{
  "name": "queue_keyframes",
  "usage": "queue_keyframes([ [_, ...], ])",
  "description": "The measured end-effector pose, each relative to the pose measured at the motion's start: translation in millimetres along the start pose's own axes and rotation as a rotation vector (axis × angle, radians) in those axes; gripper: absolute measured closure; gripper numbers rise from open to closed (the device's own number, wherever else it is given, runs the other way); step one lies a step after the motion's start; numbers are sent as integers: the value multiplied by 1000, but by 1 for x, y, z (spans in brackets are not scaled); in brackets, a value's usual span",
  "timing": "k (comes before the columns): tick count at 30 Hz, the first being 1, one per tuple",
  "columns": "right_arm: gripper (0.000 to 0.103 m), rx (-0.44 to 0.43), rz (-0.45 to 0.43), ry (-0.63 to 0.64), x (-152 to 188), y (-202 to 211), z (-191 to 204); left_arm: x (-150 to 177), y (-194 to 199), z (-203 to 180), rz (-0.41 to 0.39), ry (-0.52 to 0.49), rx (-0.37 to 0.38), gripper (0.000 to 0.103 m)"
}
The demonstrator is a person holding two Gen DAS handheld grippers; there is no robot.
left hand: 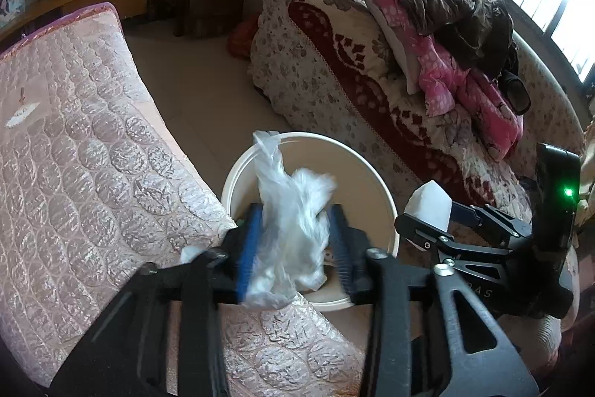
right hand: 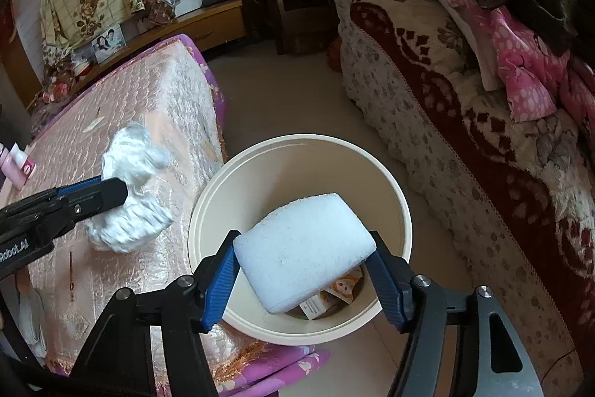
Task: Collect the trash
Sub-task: 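Open both tools to drop the bag and sponge into the bucket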
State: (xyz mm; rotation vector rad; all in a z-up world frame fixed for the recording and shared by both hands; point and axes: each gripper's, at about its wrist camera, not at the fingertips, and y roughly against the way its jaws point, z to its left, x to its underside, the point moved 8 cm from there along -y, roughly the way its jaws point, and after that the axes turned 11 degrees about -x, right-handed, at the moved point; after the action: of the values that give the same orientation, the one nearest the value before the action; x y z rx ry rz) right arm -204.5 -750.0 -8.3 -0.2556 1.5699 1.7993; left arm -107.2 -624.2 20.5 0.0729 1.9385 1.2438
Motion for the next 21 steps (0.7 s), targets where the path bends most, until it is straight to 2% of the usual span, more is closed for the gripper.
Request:
queue_keyframes([
  [1,36,0,-1,-2,0,0,0,0,1,1,-4,6,6,50],
  [3,36,0,-4,-5,-1,2,0,-1,4,3,-13,16,15,47],
  [11,35,-10,-16,-7,-1,6,6,1,17,11,-37,8,-31,46],
  [13,29,-20,-16,-20,-2,6,8,2,22,14,-46,7,-37,45],
  [16,27,-26,-28,-19,-4,9,13,2,33,16,-76,1,-52,36],
  [21,25,-30,-49,-16,-3,18,25,7,52,24,-122,0,-86,34],
])
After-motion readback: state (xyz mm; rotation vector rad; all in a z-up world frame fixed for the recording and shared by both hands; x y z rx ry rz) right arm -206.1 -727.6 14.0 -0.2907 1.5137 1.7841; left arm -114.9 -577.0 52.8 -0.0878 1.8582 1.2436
